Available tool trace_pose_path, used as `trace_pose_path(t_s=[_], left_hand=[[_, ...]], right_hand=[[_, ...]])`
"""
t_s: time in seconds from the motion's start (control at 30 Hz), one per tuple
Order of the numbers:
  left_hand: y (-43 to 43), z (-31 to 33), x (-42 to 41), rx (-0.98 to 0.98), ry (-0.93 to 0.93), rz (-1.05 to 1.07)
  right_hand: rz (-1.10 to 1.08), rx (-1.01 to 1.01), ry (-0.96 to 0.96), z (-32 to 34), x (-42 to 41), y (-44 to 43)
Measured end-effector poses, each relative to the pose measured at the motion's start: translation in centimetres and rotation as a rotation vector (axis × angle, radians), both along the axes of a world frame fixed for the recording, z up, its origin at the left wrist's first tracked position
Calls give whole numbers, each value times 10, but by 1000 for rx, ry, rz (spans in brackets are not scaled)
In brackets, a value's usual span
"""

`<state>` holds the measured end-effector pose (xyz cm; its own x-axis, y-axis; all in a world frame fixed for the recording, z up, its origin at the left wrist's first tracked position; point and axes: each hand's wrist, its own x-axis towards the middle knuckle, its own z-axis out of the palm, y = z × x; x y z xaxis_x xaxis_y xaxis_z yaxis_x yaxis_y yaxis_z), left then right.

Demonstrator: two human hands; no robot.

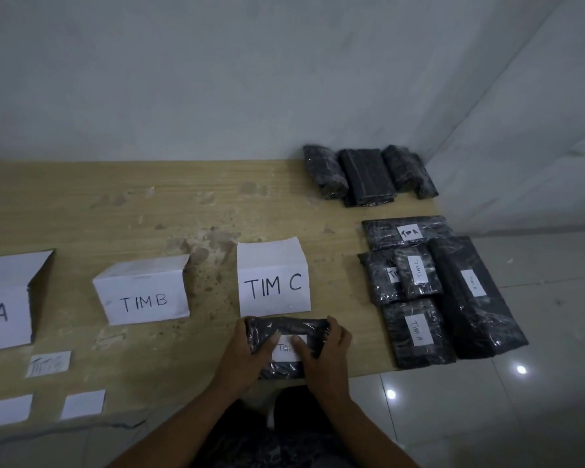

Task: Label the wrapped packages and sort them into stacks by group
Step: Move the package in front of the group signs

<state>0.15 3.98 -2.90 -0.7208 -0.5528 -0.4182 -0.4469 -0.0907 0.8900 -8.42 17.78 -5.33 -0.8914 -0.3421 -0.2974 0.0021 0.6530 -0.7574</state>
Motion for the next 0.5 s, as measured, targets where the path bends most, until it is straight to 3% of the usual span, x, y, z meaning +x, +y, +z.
trace_pose_path(t_s=[0.2,0.5], left_hand=[[-4,6,-10,-12,61,-95],[-2,12,-49,230,20,-259]], right_hand=[[-134,-20,83,10,-3,6],[-298,-80,86,15,-27,41]])
